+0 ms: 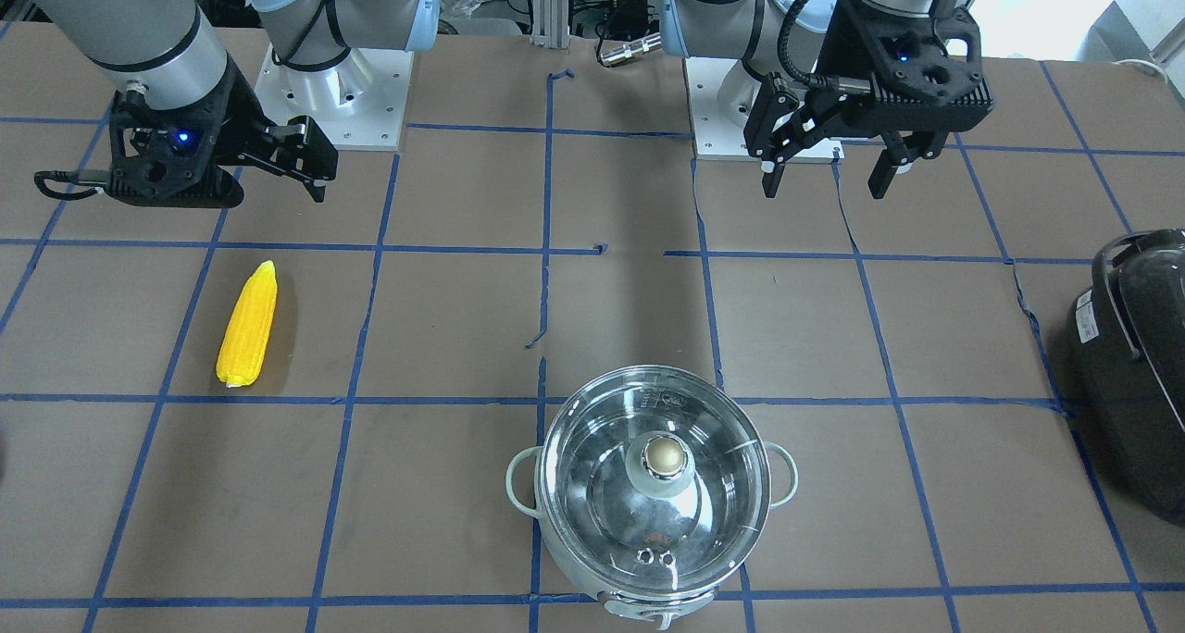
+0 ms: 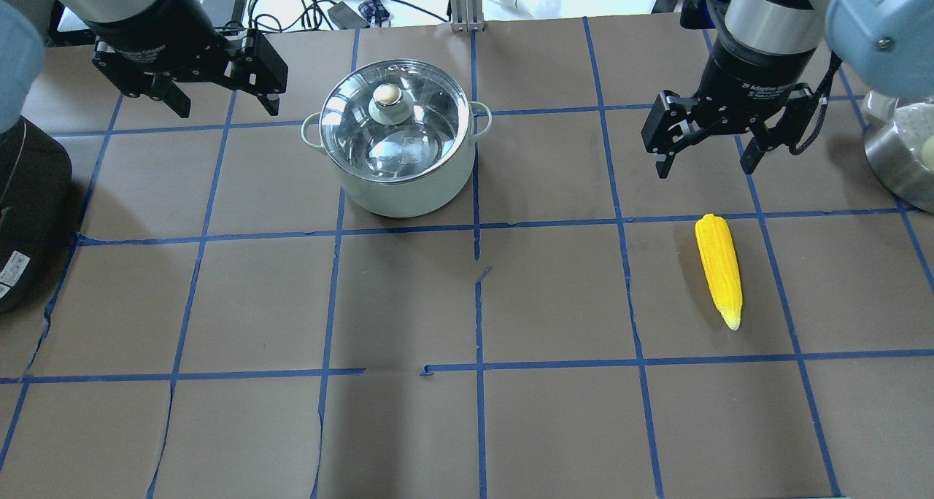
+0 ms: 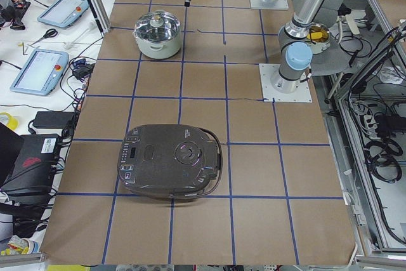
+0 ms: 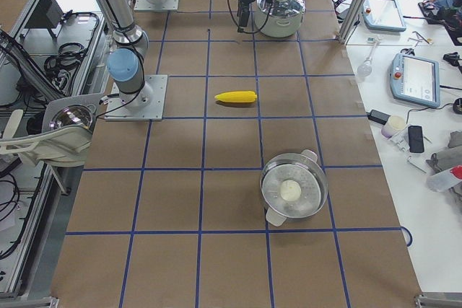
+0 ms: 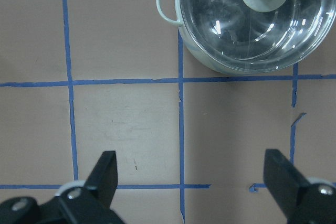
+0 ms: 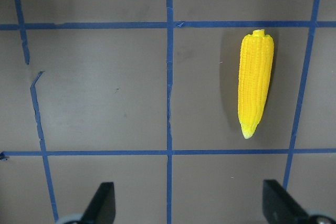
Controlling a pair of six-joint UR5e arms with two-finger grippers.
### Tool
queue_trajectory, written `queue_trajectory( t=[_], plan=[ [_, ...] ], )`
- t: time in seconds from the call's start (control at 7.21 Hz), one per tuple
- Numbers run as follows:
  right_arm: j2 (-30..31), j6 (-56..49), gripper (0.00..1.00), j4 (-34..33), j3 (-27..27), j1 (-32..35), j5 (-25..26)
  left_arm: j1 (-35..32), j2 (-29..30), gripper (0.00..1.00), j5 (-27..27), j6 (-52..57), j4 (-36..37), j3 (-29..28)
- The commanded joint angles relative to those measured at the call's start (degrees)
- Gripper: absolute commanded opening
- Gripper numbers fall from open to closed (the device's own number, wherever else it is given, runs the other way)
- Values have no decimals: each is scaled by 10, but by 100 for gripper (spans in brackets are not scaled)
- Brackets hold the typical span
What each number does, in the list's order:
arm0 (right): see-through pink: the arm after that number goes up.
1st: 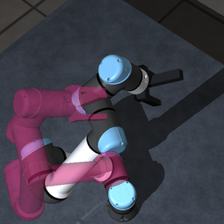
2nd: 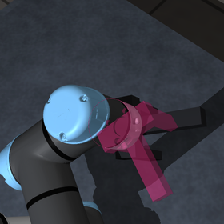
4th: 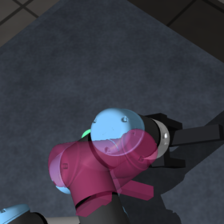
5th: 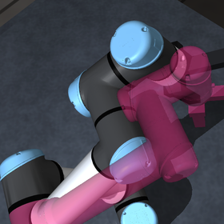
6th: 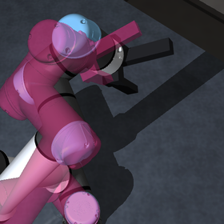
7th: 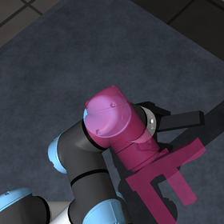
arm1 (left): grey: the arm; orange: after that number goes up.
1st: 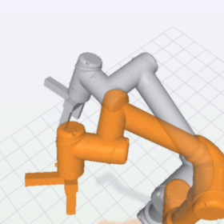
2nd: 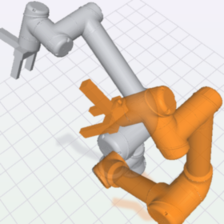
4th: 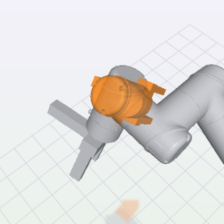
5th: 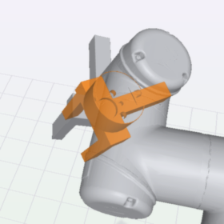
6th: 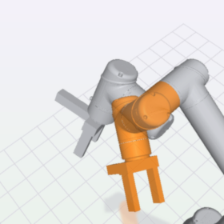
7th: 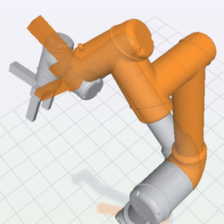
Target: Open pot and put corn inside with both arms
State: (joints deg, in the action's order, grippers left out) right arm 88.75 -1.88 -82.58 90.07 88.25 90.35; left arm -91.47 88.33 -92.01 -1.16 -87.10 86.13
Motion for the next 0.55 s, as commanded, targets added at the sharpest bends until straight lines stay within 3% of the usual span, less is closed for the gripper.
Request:
queue_trajectory(
  t=[0.0,0.42],
  plan=[
    [1,-1,100,-6,5,0,3,0,0,100,1,-1,0,0],
    [5,-3,100,-9,6,0,1,0,0,100,1,-1,0,0]
  ],
)
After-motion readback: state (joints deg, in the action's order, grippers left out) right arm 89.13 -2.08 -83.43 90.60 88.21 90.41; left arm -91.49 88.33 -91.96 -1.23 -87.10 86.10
